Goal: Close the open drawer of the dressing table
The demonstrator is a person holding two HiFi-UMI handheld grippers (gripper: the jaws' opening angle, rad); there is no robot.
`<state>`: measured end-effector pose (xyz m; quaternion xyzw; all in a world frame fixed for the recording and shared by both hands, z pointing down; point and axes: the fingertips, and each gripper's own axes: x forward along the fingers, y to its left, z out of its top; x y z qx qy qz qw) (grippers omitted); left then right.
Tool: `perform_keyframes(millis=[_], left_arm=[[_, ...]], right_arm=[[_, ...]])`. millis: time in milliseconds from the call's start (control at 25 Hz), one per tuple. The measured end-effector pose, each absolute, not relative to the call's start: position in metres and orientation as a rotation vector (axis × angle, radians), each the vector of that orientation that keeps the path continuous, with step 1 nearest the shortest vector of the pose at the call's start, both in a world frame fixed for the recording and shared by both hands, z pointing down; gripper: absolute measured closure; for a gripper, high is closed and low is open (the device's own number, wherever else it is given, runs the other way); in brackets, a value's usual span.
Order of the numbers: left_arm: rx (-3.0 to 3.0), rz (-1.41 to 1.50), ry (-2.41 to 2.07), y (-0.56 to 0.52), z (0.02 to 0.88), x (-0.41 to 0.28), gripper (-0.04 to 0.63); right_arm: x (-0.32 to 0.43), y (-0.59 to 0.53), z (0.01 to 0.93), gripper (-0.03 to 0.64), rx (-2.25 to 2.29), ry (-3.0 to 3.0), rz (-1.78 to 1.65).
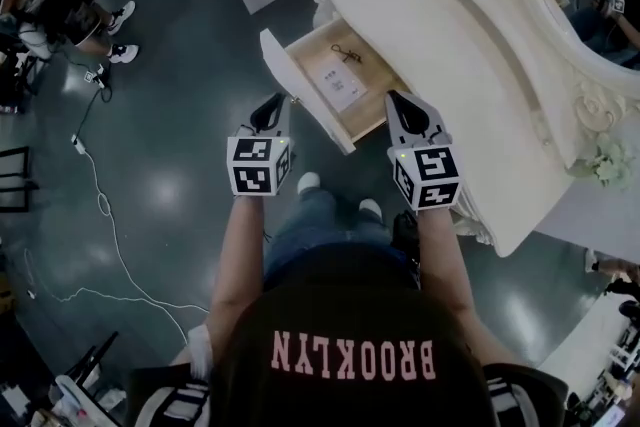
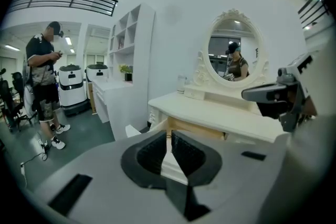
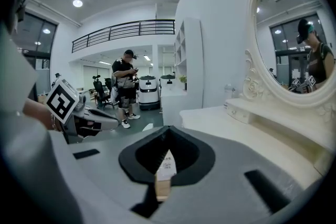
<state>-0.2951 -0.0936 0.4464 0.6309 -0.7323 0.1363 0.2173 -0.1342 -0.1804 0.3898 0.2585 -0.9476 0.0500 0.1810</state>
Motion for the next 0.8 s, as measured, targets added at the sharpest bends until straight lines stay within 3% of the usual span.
perform_keyframes(millis=[280,440,680,800], left_arm=[[1.825,0.458,-1.836,-0.100,0.482,-0.310,0.583],[1.861,0.500,-1.722,-0.102,0.504,-0.317,0.495],[1.890,0.576,-1.619,-0.103,0.535,-0.324,0.480],[1.921,0.610,-1.545,-0.102,0.550,-0.318,0.434]], right_arm=[[-0.138,-0.181,0.405,0.624,0.902,-2.583,0.216],[-0.147,-0.178,0.416,0.626,0.953,-2.536,0.233],[-0.143,-0.169,0.434,0.625,1.018,-2.448,0.262],[-0.138,-0.162,0.443,0.626,1.038,-2.409,0.283]])
